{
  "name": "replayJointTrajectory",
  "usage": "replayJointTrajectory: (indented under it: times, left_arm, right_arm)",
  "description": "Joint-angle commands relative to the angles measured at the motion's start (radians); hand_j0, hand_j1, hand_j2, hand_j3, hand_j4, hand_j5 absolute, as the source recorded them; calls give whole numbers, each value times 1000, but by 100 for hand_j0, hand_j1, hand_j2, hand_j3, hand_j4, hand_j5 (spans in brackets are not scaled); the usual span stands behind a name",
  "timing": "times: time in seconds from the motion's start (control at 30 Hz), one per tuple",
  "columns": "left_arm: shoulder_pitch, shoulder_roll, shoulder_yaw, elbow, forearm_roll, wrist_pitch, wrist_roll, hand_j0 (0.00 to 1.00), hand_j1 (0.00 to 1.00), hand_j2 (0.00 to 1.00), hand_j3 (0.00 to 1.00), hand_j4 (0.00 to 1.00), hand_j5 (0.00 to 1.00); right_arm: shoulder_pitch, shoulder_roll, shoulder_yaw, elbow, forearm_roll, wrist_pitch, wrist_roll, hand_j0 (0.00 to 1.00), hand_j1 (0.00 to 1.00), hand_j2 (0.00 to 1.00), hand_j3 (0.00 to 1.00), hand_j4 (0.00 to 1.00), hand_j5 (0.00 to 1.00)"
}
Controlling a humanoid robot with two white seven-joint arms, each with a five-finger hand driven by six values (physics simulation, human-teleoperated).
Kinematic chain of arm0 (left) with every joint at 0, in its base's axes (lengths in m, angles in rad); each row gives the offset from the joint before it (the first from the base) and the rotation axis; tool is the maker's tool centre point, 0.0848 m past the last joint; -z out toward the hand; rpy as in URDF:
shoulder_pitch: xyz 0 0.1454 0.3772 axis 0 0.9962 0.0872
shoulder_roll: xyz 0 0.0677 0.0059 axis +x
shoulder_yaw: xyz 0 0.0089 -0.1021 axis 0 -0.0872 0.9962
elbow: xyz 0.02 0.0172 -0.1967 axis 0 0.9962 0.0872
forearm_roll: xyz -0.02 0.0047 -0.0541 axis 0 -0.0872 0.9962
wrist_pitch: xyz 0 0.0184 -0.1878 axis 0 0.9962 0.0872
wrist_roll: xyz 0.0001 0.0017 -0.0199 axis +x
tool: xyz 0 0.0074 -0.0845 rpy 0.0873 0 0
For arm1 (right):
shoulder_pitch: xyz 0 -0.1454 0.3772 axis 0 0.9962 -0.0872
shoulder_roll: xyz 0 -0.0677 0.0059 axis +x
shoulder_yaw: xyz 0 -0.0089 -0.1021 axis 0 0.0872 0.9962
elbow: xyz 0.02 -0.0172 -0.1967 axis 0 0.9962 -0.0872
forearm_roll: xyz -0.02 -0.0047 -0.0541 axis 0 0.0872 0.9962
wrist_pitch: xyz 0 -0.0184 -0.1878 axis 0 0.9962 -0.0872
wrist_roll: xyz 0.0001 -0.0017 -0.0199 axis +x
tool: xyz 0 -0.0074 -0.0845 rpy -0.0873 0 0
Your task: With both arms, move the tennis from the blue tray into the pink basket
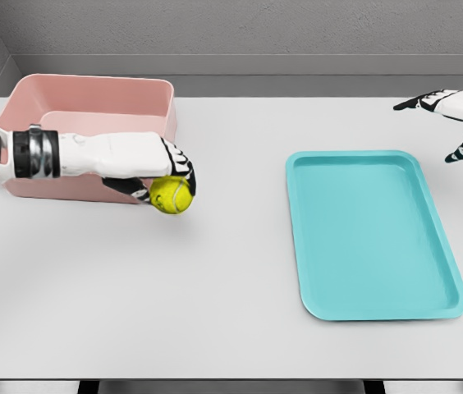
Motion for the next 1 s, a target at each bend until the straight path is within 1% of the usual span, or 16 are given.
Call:
replayJointTrajectory:
  times: [0.0,0.1,0.6,0.8,0.97]
  left_arm:
    - [0,7,4,0,14,2,0,49,49,49,49,49,49]
    - [-17,11,2,5,22,2,0,49,49,49,49,49,49]
    - [-46,23,4,23,37,2,0,49,49,49,49,49,49]
    - [-58,23,4,57,37,2,0,49,49,49,49,49,49]
    - [-66,25,4,69,37,2,0,49,49,49,49,49,49]
  right_arm:
    - [2,-1,-1,-1,-6,2,1,100,100,100,100,100,100]
    - [0,-1,-1,-2,-6,2,-1,100,100,100,100,100,100]
    - [0,-1,-1,-2,-6,2,-1,100,100,100,100,100,100]
    - [-2,-1,-1,-2,-6,2,-1,100,100,100,100,100,100]
    - [-2,-3,-1,-2,-6,2,1,100,100,100,100,100,100]
